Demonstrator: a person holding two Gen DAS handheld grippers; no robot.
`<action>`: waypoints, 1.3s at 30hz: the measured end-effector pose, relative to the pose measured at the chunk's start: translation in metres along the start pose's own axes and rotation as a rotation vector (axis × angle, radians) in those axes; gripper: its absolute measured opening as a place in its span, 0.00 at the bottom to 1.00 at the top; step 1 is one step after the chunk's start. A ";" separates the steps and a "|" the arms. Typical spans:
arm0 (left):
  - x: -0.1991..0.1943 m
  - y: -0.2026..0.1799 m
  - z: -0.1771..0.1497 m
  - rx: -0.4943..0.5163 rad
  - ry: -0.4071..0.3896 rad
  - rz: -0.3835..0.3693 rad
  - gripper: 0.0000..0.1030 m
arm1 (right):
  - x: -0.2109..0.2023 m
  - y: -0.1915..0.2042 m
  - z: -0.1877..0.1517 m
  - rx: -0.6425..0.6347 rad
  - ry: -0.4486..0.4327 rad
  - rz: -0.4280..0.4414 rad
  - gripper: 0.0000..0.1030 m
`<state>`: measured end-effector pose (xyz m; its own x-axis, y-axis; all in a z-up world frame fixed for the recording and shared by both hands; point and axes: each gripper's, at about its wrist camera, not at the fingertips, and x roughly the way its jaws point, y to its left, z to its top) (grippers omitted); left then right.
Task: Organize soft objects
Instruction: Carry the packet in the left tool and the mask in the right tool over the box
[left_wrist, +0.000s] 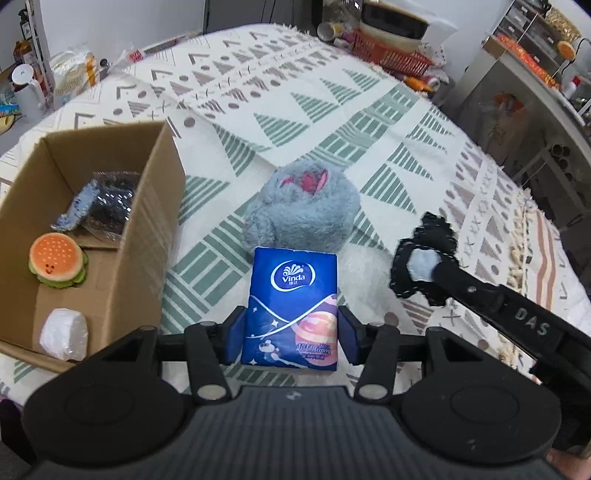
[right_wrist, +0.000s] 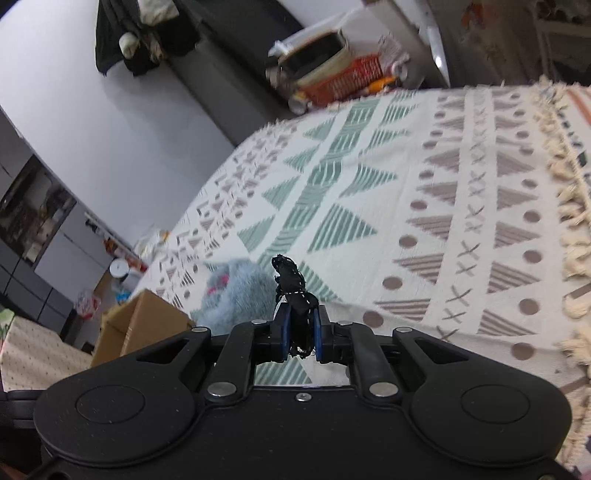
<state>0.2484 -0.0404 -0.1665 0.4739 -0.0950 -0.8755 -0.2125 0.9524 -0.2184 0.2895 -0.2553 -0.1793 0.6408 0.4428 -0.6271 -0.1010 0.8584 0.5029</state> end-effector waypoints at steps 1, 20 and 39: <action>-0.005 0.001 0.000 -0.002 -0.011 -0.004 0.49 | -0.004 0.002 0.001 0.000 -0.009 0.002 0.12; -0.071 0.032 -0.001 -0.023 -0.127 -0.034 0.49 | -0.053 0.064 -0.002 -0.040 -0.101 0.031 0.12; -0.095 0.090 0.019 -0.070 -0.179 -0.055 0.49 | -0.042 0.125 -0.010 -0.123 -0.104 0.038 0.12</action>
<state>0.2008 0.0602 -0.0949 0.6293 -0.0869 -0.7723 -0.2386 0.9241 -0.2985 0.2424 -0.1639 -0.0960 0.7093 0.4522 -0.5407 -0.2154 0.8695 0.4445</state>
